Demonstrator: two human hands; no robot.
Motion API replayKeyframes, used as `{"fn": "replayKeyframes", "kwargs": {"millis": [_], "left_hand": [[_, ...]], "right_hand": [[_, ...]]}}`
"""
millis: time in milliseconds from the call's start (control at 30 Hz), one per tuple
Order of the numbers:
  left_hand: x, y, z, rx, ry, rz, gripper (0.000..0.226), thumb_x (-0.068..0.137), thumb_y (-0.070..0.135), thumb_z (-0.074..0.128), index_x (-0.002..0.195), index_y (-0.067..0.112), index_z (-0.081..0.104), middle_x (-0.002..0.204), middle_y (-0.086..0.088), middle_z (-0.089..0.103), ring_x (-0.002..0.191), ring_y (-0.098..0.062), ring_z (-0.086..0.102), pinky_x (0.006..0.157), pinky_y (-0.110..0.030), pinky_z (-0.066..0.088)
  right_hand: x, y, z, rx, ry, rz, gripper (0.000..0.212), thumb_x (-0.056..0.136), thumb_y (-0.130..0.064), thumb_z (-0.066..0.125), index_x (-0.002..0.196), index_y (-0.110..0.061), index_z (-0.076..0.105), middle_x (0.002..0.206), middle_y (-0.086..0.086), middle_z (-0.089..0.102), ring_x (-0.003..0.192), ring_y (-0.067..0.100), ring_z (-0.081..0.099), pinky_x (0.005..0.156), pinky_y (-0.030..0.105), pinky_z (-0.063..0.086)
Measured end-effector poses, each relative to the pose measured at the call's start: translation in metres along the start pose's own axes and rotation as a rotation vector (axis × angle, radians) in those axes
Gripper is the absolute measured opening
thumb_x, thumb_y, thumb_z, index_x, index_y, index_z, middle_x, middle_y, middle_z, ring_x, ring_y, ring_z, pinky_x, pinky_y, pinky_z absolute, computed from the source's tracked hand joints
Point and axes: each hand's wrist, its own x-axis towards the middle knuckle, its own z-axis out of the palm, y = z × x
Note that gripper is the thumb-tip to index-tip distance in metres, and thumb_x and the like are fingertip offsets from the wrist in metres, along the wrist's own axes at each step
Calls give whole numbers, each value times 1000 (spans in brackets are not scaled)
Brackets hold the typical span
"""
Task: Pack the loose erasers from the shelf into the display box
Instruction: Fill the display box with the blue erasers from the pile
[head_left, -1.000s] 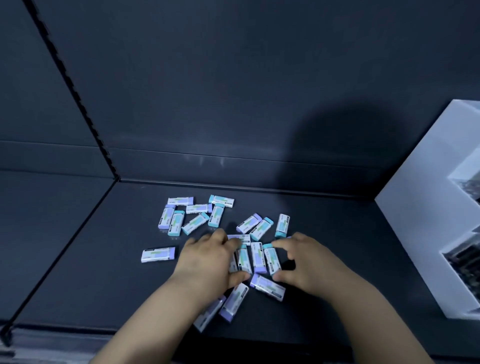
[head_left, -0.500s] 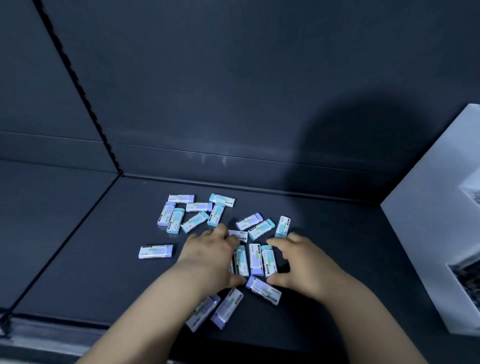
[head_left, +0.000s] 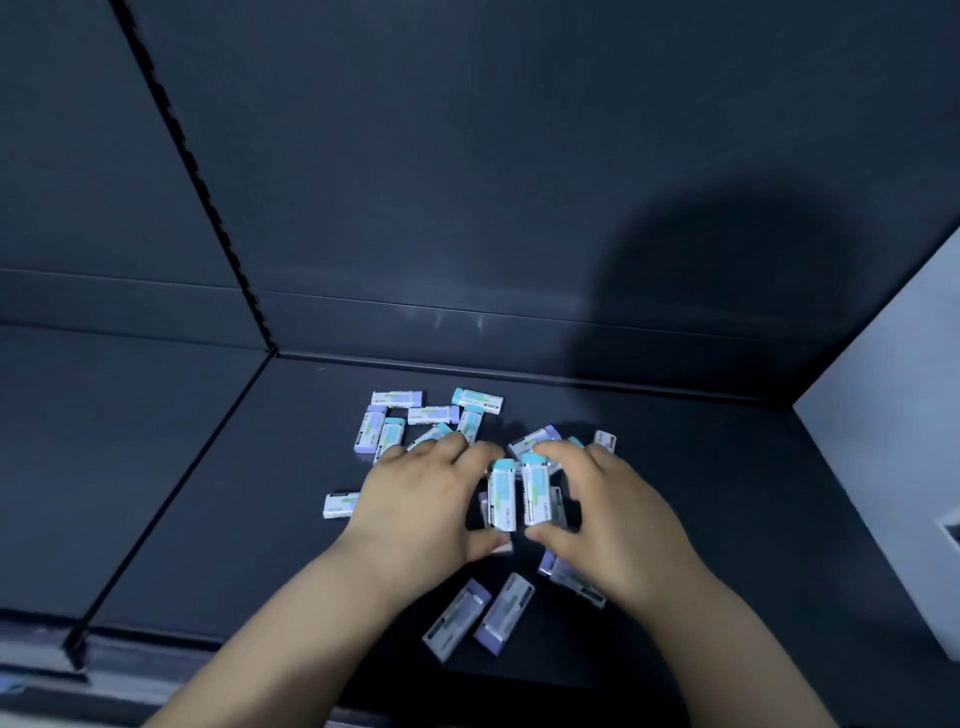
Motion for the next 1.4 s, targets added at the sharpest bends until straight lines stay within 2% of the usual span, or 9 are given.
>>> {"fn": "replayKeyframes", "kwargs": {"millis": [300, 433, 600, 767, 833, 900, 967, 1233, 1400], "left_hand": [[-37, -69, -9, -44, 26, 55, 71, 73, 63, 59, 135, 39, 33, 122, 14, 48, 117, -11, 49, 88, -27, 31], [-51, -97, -11, -23, -3, 72, 71, 74, 62, 59, 136, 40, 32, 124, 14, 47, 118, -11, 48, 91, -28, 33], [-66, -118, -14, -28, 2, 62, 70, 68, 56, 69, 131, 35, 45, 112, 8, 58, 107, -17, 58, 83, -31, 39], [-72, -122, -20, -15, -1, 10, 70, 75, 59, 61, 136, 38, 33, 121, 13, 54, 114, -12, 53, 88, -27, 35], [-74, -124, -25, -4, 19, -13, 71, 71, 59, 66, 133, 36, 39, 108, 11, 59, 103, -13, 59, 83, -28, 39], [-76, -131, -27, 62, 3, -45, 74, 55, 58, 78, 120, 31, 55, 83, 8, 62, 77, -15, 66, 67, -29, 46], [-80, -142, -25, 119, 64, -61, 75, 43, 56, 84, 109, 26, 62, 70, 8, 60, 61, -14, 64, 55, -27, 46], [-109, -177, -31, 119, 117, -126, 74, 47, 58, 80, 109, 24, 59, 71, 7, 62, 59, -17, 64, 56, -29, 47], [-127, -227, -46, 136, 155, -120, 73, 49, 58, 79, 110, 23, 60, 72, 7, 63, 59, -18, 64, 56, -30, 47]], "right_hand": [[-5, -72, 36, -14, -14, 85, 69, 81, -45, 65, 138, -42, 26, 132, -15, 42, 119, 7, 42, 90, 23, 36], [-4, -99, 53, -3, 2, 106, 69, 82, -45, 63, 138, -42, 24, 128, -15, 44, 116, 6, 43, 86, 21, 37], [-6, -117, 63, -21, -2, 122, 67, 83, -48, 61, 138, -44, 22, 122, -14, 44, 113, 7, 45, 85, 25, 42], [3, -120, 66, 1, -49, 83, 65, 83, -48, 59, 137, -45, 22, 122, -15, 43, 110, 8, 48, 79, 25, 39], [10, -122, 65, 35, -68, 58, 65, 83, -48, 60, 136, -46, 23, 123, -16, 43, 108, 9, 49, 78, 25, 39], [16, -125, 65, 67, -85, 35, 66, 81, -48, 61, 136, -48, 23, 124, -18, 45, 107, 8, 50, 80, 25, 41], [22, -129, 68, 83, -110, 14, 67, 82, -48, 60, 136, -50, 21, 129, -18, 45, 109, 8, 51, 83, 25, 42], [38, -170, 82, 86, -176, -78, 64, 85, -47, 58, 135, -50, 19, 132, -14, 45, 114, 11, 51, 91, 28, 42], [48, -219, 109, 64, -146, -92, 66, 83, -47, 61, 135, -50, 21, 126, -15, 48, 110, 10, 53, 86, 28, 44]]}}
